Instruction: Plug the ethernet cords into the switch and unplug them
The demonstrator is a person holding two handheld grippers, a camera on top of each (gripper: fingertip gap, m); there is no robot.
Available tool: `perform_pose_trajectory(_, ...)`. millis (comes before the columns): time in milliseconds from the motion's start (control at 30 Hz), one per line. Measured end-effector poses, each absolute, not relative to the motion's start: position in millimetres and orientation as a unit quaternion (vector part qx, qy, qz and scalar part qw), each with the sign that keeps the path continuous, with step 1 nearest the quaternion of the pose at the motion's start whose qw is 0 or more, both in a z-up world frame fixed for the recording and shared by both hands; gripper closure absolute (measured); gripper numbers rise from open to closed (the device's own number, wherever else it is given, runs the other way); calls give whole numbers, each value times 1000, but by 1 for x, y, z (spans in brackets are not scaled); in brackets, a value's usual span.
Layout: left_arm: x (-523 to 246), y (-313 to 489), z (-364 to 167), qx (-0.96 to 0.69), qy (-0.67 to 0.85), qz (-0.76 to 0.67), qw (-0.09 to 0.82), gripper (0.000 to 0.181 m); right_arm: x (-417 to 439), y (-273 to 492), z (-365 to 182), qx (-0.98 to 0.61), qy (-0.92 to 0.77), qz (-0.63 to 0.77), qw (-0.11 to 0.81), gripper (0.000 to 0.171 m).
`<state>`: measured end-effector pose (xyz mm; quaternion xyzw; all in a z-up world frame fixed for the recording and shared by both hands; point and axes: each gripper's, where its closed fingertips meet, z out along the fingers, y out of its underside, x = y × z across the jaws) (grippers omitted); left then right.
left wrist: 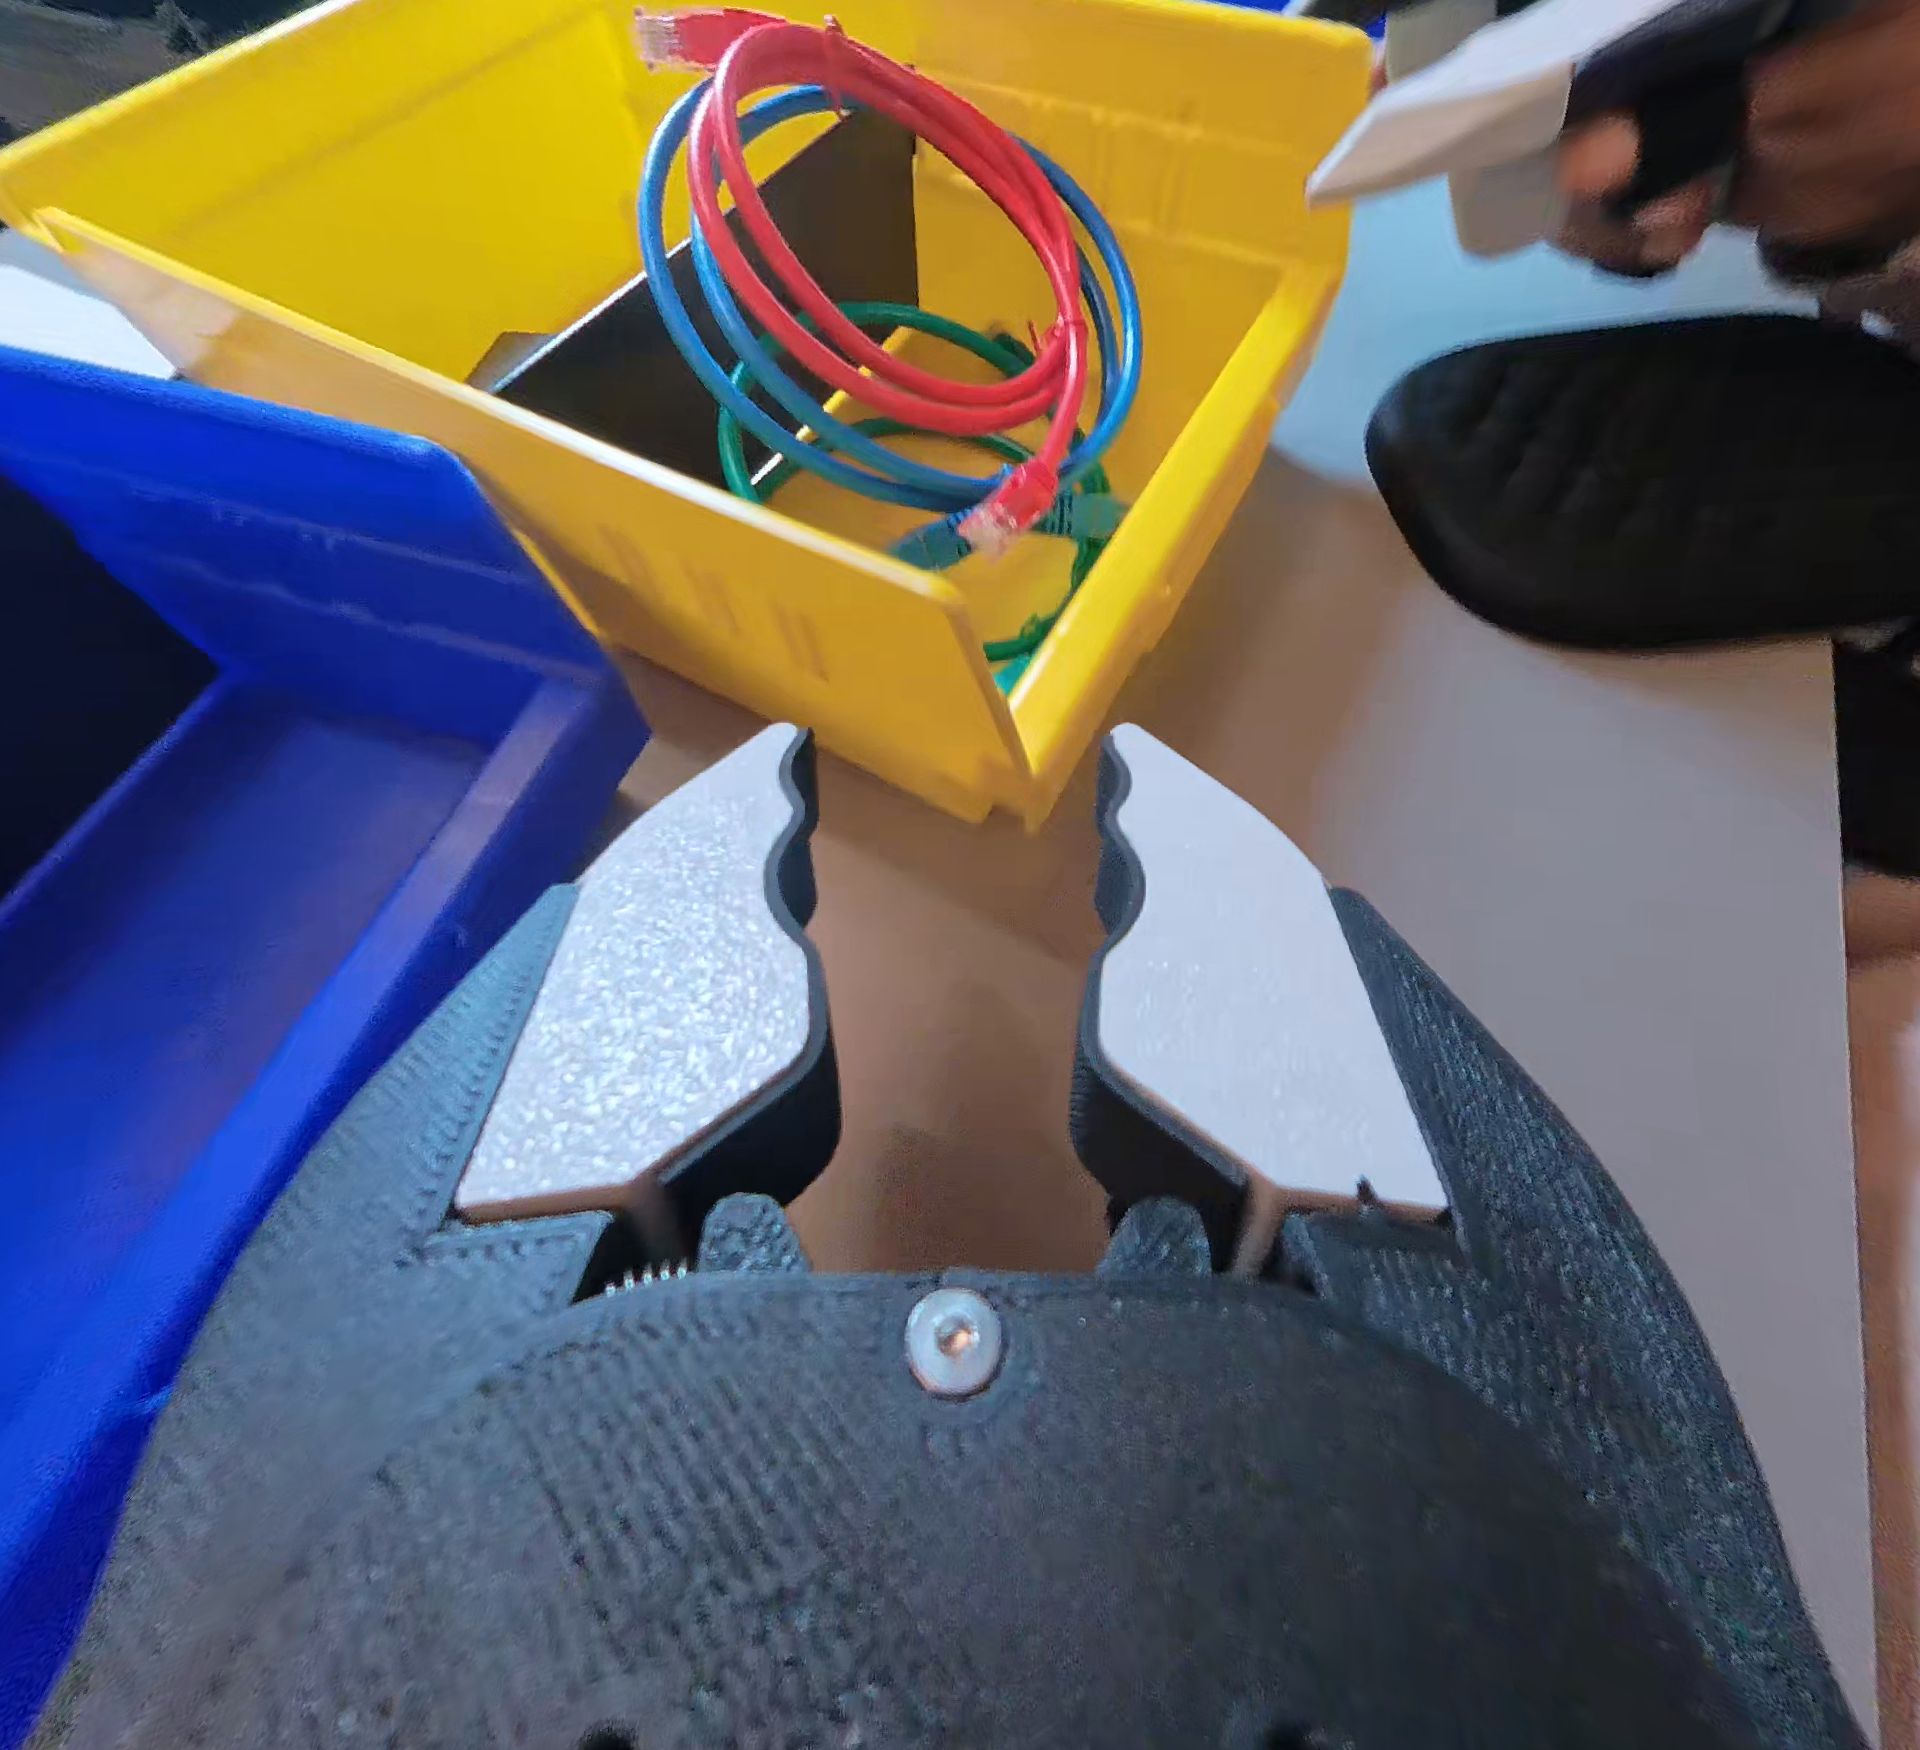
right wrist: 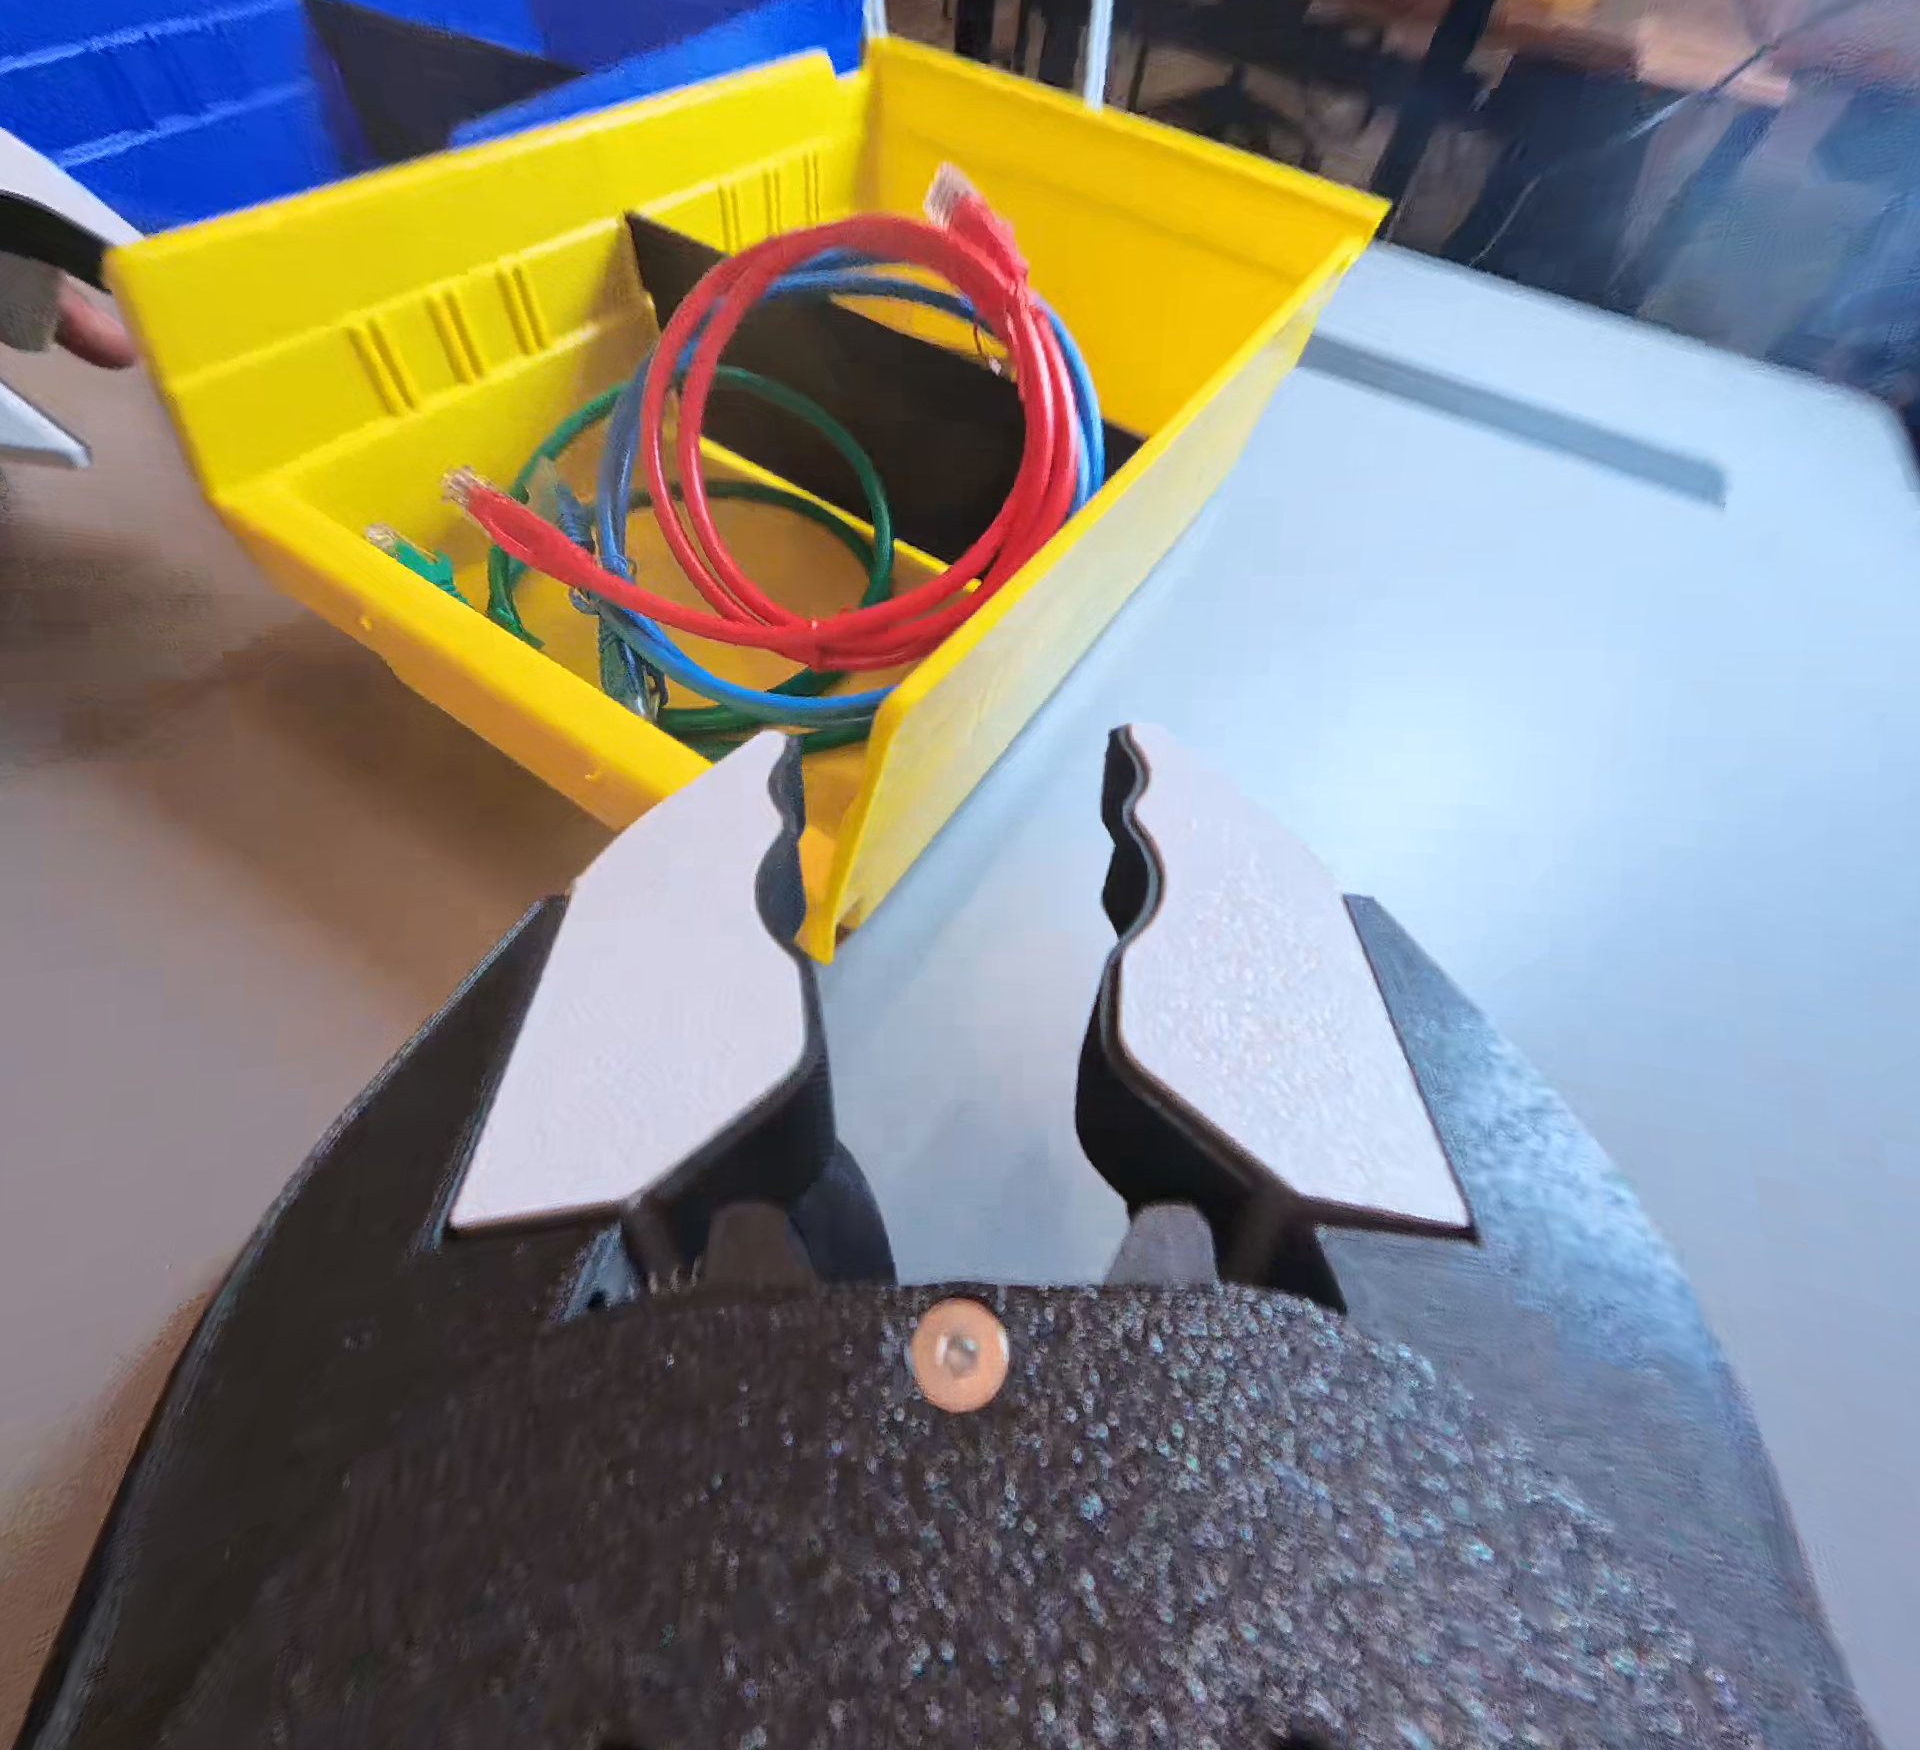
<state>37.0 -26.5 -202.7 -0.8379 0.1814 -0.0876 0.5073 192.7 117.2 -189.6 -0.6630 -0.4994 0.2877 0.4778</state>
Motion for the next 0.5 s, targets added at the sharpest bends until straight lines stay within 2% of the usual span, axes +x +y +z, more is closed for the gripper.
perform_pose_trajectory(67,45,-11,-205,-838,152,-106,513,129,180,119,-203,-677,-504,287,453,117)
perform_pose_trajectory(133,47,3,-210,-842,133,-108,511,138,172,125,-209,-677,-513,254,462,134)
perform_pose_trajectory(167,45,9,-212,-842,128,-91,516,142,171,128,-209,-679,-508,239,474,148)
perform_pose_trajectory(367,40,14,-210,-839,149,8,523,153,181,118,-206,-672,-509,180,507,152)
perform_pose_trajectory(500,52,-2,-199,-823,160,15,544,159,202,90,-192,-656,-502,169,537,153)
